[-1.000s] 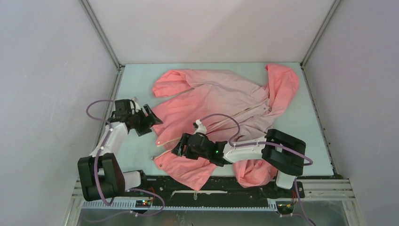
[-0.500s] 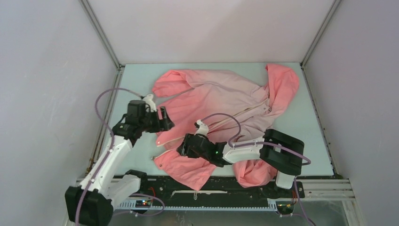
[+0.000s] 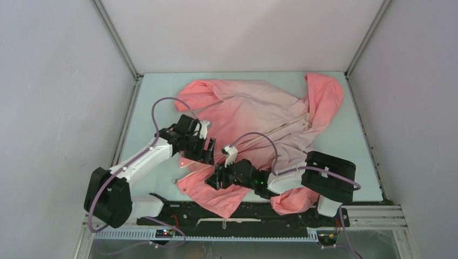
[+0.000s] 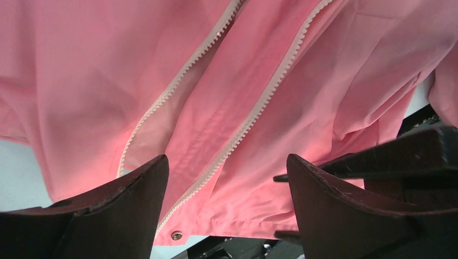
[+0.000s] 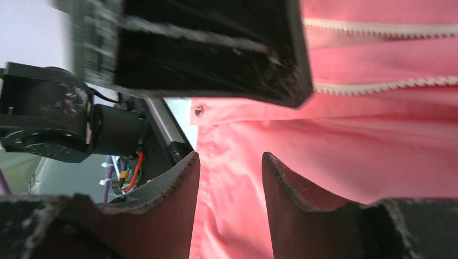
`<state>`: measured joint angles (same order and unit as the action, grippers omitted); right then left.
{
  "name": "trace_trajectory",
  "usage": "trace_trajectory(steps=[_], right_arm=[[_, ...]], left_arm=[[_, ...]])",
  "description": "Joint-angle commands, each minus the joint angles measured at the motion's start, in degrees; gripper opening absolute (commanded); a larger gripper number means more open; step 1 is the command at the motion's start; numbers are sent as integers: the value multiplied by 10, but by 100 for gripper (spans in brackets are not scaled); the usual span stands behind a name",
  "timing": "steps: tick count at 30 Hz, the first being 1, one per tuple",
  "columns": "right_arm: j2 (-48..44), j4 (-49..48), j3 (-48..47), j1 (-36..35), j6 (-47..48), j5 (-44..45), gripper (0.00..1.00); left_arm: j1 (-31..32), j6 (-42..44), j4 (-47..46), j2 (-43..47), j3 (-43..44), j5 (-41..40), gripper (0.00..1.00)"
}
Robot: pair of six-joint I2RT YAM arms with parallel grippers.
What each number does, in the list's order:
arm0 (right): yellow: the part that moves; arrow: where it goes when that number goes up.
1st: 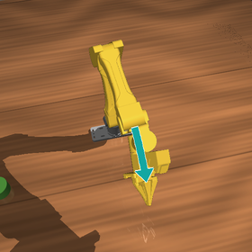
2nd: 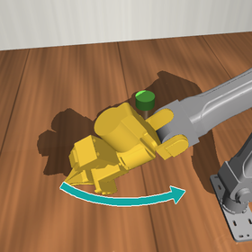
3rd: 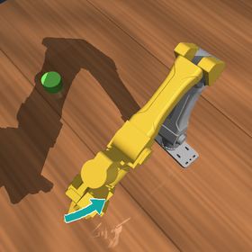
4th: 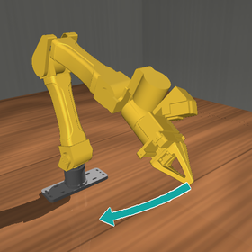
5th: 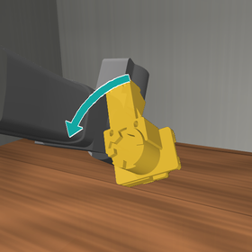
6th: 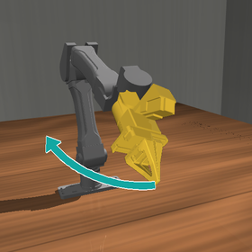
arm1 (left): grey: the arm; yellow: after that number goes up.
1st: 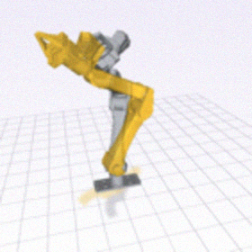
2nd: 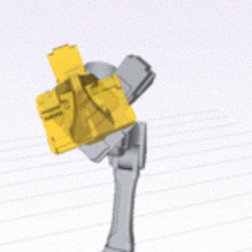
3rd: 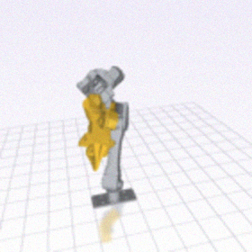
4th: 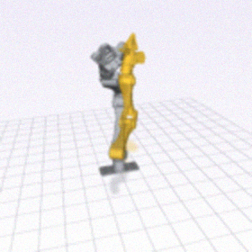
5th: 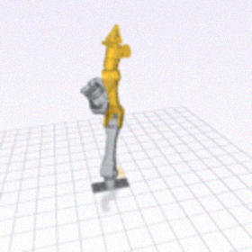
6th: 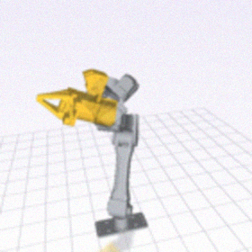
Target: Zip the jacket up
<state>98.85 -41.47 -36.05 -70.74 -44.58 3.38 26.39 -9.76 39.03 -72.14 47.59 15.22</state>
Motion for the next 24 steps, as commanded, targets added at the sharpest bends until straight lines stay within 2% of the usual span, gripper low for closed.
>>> trace_trajectory(steps=[1, 5, 10, 13, 15, 20, 24], right_arm=[[17, -104, 3, 7, 33, -28, 49], [15, -110, 11, 16, 39, -28, 48], [-14, -64, 16, 19, 96, 3, 49], [-24, -70, 27, 19, 130, 23, 51], [-38, -75, 34, 21, 173, 14, 51], [-70, -75, 38, 16, 343, -24, 54], [-20, -148, 35, 19, 504, -107, 59]], left_arm=[[9, 24, 9, -33, 16, 25, 84], [21, 25, 12, -53, 19, 31, 78], [23, 23, 9, -48, 18, 40, 77], [22, 17, 10, -28, 23, 6, 75], [14, 10, 2, 7, 22, -8, 78], [-92, -32, -56, 154, 0, -25, 91], [-160, -65, -82, 231, -29, -58, 94]])
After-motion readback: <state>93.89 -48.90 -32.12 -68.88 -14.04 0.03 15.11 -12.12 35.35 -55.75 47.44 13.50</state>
